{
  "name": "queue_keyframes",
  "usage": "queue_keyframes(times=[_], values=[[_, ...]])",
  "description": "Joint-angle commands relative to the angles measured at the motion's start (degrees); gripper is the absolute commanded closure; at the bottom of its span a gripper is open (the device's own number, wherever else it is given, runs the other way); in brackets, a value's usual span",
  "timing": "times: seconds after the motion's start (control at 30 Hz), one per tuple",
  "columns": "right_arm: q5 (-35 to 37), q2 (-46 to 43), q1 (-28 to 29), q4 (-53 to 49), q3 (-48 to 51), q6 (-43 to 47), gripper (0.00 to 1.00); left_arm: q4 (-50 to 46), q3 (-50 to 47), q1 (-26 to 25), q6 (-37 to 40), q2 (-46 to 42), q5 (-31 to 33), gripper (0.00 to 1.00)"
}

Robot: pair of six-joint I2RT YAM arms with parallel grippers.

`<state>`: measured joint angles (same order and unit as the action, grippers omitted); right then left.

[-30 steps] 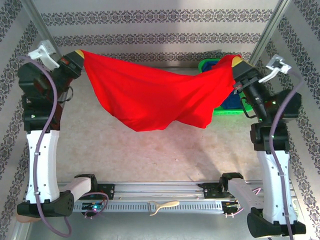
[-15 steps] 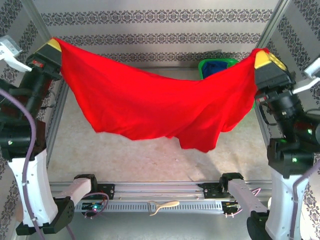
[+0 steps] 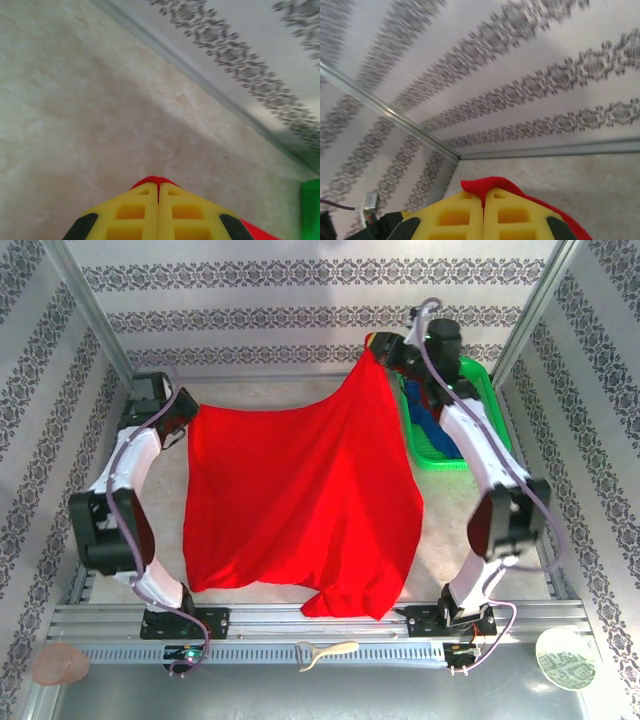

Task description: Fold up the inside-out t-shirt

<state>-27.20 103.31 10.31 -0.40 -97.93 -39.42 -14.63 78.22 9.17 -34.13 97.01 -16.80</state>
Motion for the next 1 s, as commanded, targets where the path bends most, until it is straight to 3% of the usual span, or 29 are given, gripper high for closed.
queue_keyframes(times=[0.0,0.07,0.1,0.13,0.17,0.2,0.27,0.37,0.5,0.67,0.87,0.97], values=[[1.3,9.4,0.4,-0.2,-14.5,3.1,1.00,3.2,9.9,0.7,4.7,4.6,4.2,1.00],[1.5,16.1,0.7,-2.4,-22.5,3.6,1.00,2.0,13.9,0.7,5.8,8.4,5.2,1.00],[1.1,18.8,0.9,-4.9,-26.8,4.0,0.92,0.7,16.4,0.8,6.1,9.9,5.2,1.00],[0.9,21.4,1.0,-8.4,-31.6,4.7,0.70,-0.1,18.2,0.9,6.2,11.0,4.3,0.96],[1.2,22.7,1.4,-11.8,-35.0,5.8,0.52,-0.3,19.5,1.0,6.3,11.5,3.1,0.79],[1.7,23.2,1.7,-14.6,-37.5,7.0,0.41,-0.8,20.6,1.1,6.2,11.7,2.5,0.57],[3.1,20.9,2.7,-18.8,-38.2,10.1,0.32,-2.9,22.7,1.0,6.6,12.0,1.3,0.24],[4.4,13.2,4.5,-19.9,-30.4,12.7,0.30,-6.6,23.7,1.1,8.5,10.9,0.8,0.03],[6.4,-1.1,6.7,-17.4,-10.5,12.4,0.31,-6.4,16.8,1.3,8.6,4.9,0.3,0.00],[12.8,-20.4,11.2,-12.5,20.8,9.8,0.30,-6.9,1.1,1.2,6.5,-7.2,-1.7,0.00],[23.0,-37.9,17.2,-9.7,49.5,3.5,0.15,-10.6,-19.9,0.2,6.2,-23.1,-2.2,0.00],[26.1,-44.0,19.8,-8.8,60.7,-2.4,0.08,-12.7,-27.5,-0.7,8.2,-29.3,1.6,0.00]])
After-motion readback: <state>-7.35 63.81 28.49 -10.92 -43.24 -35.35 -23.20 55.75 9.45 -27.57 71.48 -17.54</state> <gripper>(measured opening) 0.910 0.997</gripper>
